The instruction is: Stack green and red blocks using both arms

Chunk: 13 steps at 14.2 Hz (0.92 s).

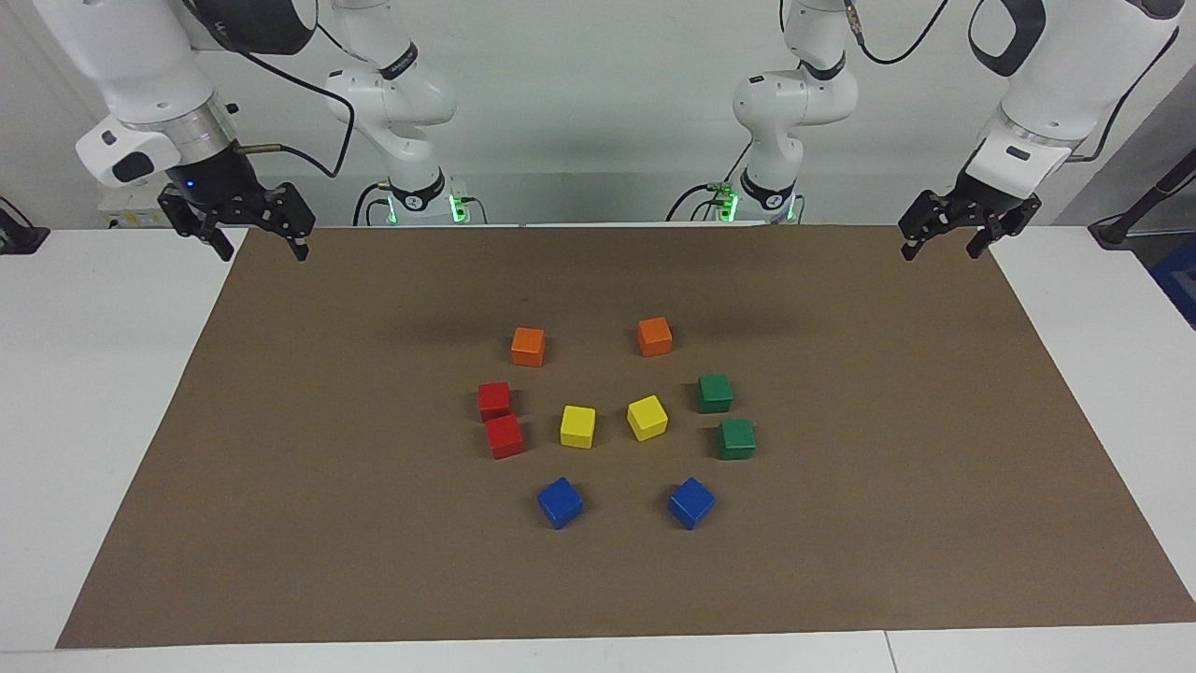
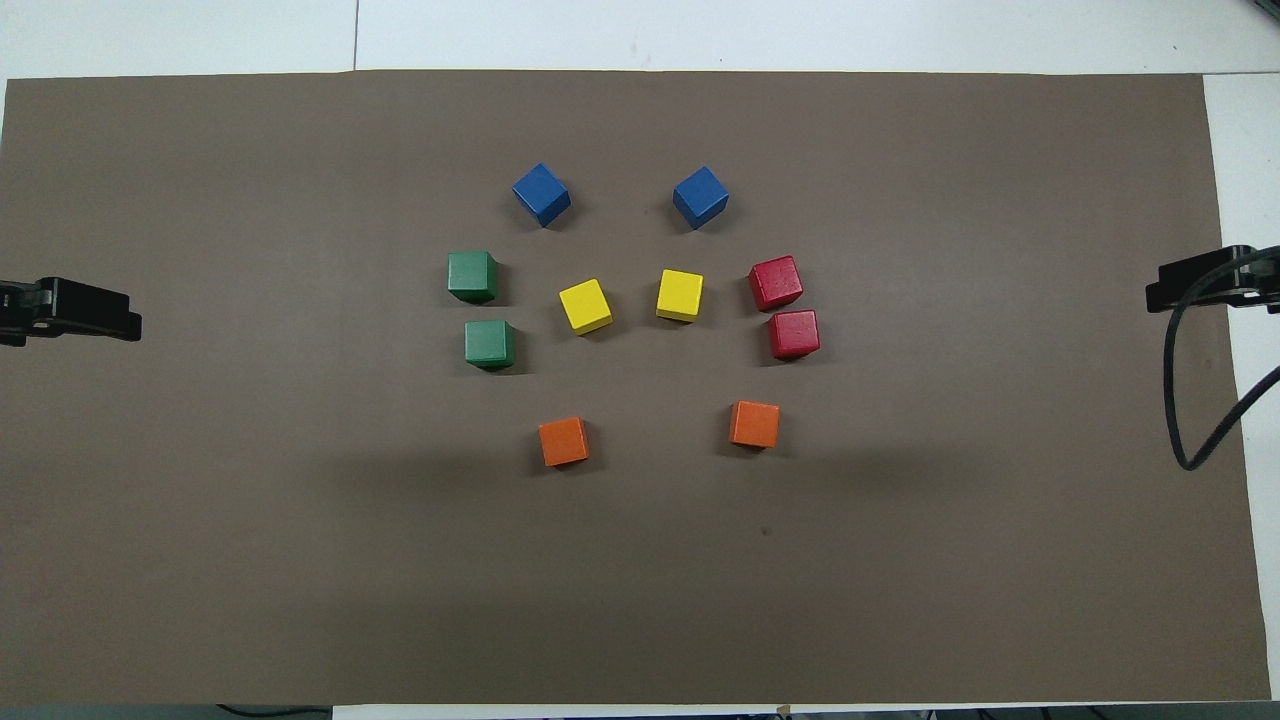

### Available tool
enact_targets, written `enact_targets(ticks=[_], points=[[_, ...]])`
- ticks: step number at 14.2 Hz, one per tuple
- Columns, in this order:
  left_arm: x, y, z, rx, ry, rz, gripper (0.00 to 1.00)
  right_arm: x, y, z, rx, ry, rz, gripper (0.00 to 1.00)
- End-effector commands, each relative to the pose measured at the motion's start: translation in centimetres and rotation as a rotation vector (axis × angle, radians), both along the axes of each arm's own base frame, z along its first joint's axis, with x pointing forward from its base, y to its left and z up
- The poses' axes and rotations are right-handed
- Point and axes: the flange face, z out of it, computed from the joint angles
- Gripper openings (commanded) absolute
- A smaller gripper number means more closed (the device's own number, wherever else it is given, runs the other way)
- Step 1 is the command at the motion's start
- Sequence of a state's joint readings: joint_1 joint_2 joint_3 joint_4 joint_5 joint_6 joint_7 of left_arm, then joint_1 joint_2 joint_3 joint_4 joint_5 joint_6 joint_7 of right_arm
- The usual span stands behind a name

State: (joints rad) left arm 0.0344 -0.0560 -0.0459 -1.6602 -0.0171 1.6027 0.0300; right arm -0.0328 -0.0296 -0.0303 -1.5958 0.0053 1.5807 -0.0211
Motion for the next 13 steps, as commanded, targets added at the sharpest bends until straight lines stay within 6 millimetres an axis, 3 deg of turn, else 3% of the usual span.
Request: enact_targets(ticks=[1,8,13], points=[[-0.9,0.0,0.4,-0.003,0.003,0.0,1.0,-0.2,-0.5,-0.2,-0.007,0.006,0.008,1.0],[-1.1,0.6,0.5,-0.003,0.005,0.008,1.0,-0.6,-1.0,-0.6,-0.005,0.016,-0.002,1.0],[-1.1,-0.4,0.2,0.004,0.006,-0.009,1.0,-0.7,-1.7,-0.5,-0.004,0.018,-0.016,1.0]])
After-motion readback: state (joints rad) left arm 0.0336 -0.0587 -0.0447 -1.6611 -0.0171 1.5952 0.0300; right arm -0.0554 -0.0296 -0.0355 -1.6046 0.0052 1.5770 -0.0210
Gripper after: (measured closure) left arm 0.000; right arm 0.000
